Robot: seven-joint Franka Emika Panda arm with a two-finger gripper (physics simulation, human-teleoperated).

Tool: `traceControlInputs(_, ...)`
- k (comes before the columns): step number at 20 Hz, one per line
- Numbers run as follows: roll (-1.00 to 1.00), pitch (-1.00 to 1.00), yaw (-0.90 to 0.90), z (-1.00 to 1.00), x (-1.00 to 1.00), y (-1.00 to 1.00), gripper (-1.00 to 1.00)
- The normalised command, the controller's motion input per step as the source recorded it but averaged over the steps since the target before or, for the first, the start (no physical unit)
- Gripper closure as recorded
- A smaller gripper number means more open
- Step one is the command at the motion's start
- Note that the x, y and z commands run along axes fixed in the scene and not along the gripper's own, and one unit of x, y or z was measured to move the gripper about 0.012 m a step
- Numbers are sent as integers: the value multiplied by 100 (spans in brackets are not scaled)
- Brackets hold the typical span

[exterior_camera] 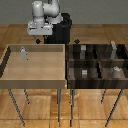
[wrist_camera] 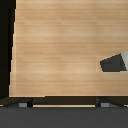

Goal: Place the milk carton into the appropriate compartment.

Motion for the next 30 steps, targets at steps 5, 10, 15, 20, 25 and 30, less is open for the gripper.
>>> traceControlInputs(5,0,0,0,0,0,-80,-100)
traceControlInputs(10,0,0,3,0,0,-100,-100)
traceControlInputs(15,0,0,6,0,0,0,-100)
traceControlInputs(20,0,0,6,0,0,-40,-100)
traceControlInputs(25,0,0,0,0,40,0,-100)
traceControlInputs(30,0,0,0,0,80,0,-100)
